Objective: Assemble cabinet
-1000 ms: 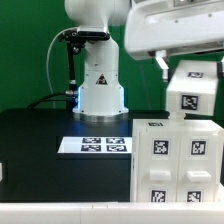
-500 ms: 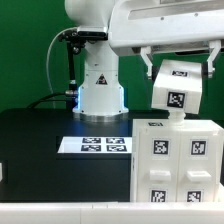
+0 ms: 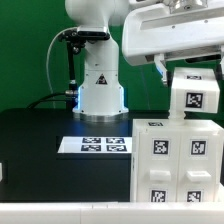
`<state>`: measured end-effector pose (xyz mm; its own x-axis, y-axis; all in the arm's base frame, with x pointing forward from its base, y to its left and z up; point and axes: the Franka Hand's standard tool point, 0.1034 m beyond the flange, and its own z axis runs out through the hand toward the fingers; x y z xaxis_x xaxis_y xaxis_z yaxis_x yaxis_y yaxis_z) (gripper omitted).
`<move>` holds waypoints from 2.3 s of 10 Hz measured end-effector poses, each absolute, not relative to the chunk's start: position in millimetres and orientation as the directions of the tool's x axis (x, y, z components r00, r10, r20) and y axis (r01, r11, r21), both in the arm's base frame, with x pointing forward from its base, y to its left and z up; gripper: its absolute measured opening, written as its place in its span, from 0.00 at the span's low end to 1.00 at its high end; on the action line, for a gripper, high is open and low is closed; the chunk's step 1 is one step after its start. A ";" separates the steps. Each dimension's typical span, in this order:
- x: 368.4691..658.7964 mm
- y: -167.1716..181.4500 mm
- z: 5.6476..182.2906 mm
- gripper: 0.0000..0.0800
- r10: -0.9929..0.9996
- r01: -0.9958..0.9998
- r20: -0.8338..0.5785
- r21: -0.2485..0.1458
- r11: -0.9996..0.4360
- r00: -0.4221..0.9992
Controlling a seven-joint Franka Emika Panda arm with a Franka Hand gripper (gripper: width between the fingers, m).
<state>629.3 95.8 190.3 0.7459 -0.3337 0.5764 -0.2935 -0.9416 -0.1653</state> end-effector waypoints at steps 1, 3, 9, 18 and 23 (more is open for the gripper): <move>629.8 90.8 188.1 0.69 -0.312 -0.282 0.574 -0.143 -0.949 0.757; 631.4 79.3 183.6 0.69 -0.279 -0.267 0.580 -0.107 -0.958 0.766; 630.2 72.6 171.7 0.69 -0.243 -0.248 0.590 -0.075 -0.966 0.770; 629.1 73.1 172.7 0.99 -0.242 -0.249 0.501 -0.054 -0.967 0.831; 620.7 64.3 174.7 1.00 -0.332 -0.334 0.151 -0.011 -0.943 0.931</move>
Offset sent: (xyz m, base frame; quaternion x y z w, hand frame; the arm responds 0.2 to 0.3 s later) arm 0.0167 -0.0331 -0.0054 -0.0180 0.0186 -0.0574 0.9980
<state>620.7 64.3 174.7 0.9313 -0.3316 0.1509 -0.3338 -0.9426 -0.0114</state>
